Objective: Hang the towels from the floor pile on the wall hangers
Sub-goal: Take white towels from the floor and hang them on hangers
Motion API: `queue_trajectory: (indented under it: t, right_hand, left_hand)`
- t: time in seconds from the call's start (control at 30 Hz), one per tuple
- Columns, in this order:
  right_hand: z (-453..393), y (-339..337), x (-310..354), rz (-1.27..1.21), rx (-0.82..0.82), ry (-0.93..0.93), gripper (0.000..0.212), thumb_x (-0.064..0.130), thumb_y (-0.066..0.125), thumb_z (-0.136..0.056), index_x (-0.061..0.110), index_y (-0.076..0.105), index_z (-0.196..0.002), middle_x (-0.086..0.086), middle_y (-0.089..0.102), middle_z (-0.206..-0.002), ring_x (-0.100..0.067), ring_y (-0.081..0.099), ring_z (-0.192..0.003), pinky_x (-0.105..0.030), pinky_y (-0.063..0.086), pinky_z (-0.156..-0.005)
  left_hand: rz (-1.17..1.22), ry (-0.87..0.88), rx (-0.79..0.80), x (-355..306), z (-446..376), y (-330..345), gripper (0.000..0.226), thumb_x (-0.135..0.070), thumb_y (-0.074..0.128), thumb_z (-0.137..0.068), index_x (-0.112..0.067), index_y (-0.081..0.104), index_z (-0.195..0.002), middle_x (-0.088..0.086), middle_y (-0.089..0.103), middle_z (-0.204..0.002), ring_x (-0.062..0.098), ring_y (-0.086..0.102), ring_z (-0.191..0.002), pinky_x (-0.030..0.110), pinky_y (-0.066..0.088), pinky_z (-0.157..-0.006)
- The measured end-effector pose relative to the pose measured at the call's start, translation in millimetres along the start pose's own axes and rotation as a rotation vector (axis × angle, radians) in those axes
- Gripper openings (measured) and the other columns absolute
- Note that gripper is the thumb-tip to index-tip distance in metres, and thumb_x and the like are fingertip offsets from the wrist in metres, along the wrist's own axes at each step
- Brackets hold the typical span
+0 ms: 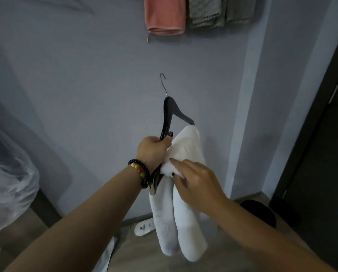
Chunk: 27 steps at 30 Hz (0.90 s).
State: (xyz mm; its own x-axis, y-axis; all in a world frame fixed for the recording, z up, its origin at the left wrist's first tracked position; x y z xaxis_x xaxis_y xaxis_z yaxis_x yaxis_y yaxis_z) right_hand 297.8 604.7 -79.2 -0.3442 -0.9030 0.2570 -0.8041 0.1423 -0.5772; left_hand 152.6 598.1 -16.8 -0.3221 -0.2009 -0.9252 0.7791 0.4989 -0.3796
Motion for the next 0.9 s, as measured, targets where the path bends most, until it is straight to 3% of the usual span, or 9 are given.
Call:
queue_trajectory:
  t: [0.13, 0.3, 0.4, 0.47, 0.53, 0.6, 0.7, 0.77, 0.9]
  right_hand:
    - [2.1, 11.0, 0.7, -0.042, -0.034, -0.003, 0.037, 0.011, 0.058, -0.085, 0.002, 0.063, -0.120, -0.006, 0.070, -0.094, -0.017, 0.064, -0.076, -0.026, 0.055, -0.074]
    - [10.7, 21.2, 4.0, -0.075, -0.011, -0.020, 0.040, 0.013, 0.054, -0.090, 0.001, 0.057, -0.129, -0.008, 0.069, -0.099, -0.019, 0.065, -0.086, -0.028, 0.055, -0.079]
    - [22.2, 23.5, 7.6, -0.175, 0.107, 0.003, 0.044, 0.018, 0.055, -0.092, 0.007, 0.053, -0.134, -0.005, 0.067, -0.117, -0.016, 0.064, -0.102, -0.028, 0.052, -0.090]
    - [25.3, 17.5, 10.2, -0.398, 0.117, 0.147, 0.038, 0.023, 0.054, -0.090, 0.017, 0.062, -0.126, 0.006, 0.068, -0.118, -0.007, 0.063, -0.105, -0.024, 0.050, -0.093]
    - [19.3, 11.2, 2.3, -0.585, -0.040, 0.366, 0.025, 0.018, 0.058, -0.088, 0.027, 0.069, -0.108, 0.014, 0.070, -0.107, -0.003, 0.064, -0.100, -0.020, 0.050, -0.088]
    - [2.2, 9.1, -17.2, -0.614, -0.194, 0.597, 0.025, 0.013, 0.062, -0.089, 0.030, 0.065, -0.107, 0.014, 0.066, -0.109, -0.005, 0.062, -0.102, -0.015, 0.048, -0.086]
    - [-30.7, 16.1, -32.3, -0.612, -0.119, 0.813, 0.046, 0.024, 0.062, -0.090, 0.026, 0.048, -0.134, 0.008, 0.040, -0.133, -0.009, 0.048, -0.120, -0.019, 0.040, -0.098]
    - [-46.0, 31.3, -24.7, -0.611, -0.039, 0.919, 0.069, 0.030, 0.062, -0.089, 0.021, 0.026, -0.148, 0.005, 0.020, -0.144, -0.013, 0.033, -0.130, -0.021, 0.029, -0.104]
    - [-64.4, 55.8, -14.5, -0.633, -0.113, 1.125, 0.097, 0.026, 0.066, -0.085, 0.024, -0.004, -0.153, 0.000, -0.003, -0.156, -0.026, 0.023, -0.139, -0.034, 0.029, -0.112]
  left_hand:
    - [0.058, 0.045, -0.008, 3.2, 1.5, -1.0, 0.044, -0.035, 0.065, -0.087, 0.008, 0.065, -0.090, 0.012, 0.059, -0.073, 0.021, 0.056, -0.065, 0.033, 0.049, -0.063]
    - [0.162, 0.091, -0.001, 5.9, 5.8, -7.0, 0.025, -0.031, 0.066, -0.089, -0.007, 0.074, -0.089, 0.015, 0.072, -0.089, 0.019, 0.066, -0.076, 0.036, 0.057, -0.072]
    - [0.128, 0.162, 0.028, 17.9, 9.2, -15.3, 0.007, -0.025, 0.075, -0.084, -0.023, 0.073, -0.090, -0.003, 0.071, -0.099, 0.009, 0.068, -0.088, 0.019, 0.053, -0.072]
    - [0.105, 0.183, 0.088, 30.3, 10.7, -21.2, 0.035, -0.013, 0.080, -0.077, -0.020, 0.068, -0.109, -0.004, 0.069, -0.112, 0.003, 0.066, -0.101, 0.016, 0.053, -0.082]
    - [0.151, 0.195, 0.136, 38.4, 13.0, -27.0, 0.049, 0.004, 0.077, -0.075, -0.013, 0.062, -0.119, 0.003, 0.067, -0.120, 0.002, 0.065, -0.107, 0.017, 0.053, -0.085]
    - [0.191, 0.219, 0.171, 39.5, 15.5, -30.7, 0.051, 0.015, 0.070, -0.076, -0.009, 0.061, -0.120, 0.006, 0.064, -0.125, 0.006, 0.064, -0.110, 0.020, 0.053, -0.089]
    - [0.159, 0.236, 0.232, 35.8, 14.8, -33.5, 0.051, 0.017, 0.065, -0.076, -0.010, 0.063, -0.119, 0.004, 0.070, -0.116, 0.010, 0.064, -0.113, 0.032, 0.051, -0.097]
    - [0.111, 0.252, 0.254, 31.7, 15.9, -35.0, 0.051, 0.009, 0.064, -0.068, -0.014, 0.066, -0.114, 0.003, 0.072, -0.112, 0.015, 0.065, -0.111, 0.037, 0.052, -0.095]
    - [-0.049, 0.372, 0.164, 28.3, 28.6, -35.1, 0.037, -0.008, 0.061, -0.063, -0.014, 0.071, -0.098, -0.004, 0.068, -0.104, 0.003, 0.065, -0.093, 0.018, 0.050, -0.082]
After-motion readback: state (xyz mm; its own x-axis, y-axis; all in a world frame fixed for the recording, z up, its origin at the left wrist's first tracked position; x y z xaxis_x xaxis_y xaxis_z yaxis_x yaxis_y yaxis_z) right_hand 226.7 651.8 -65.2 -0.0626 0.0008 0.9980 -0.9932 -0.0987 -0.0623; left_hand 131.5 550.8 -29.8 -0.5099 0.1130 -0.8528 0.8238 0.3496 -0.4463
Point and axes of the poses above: each hand's wrist, its own z-axis away from the middle knuckle, its own y-axis out of the palm, x = y × z, the point moved 1 cm from there along -z, towards the middle knuckle
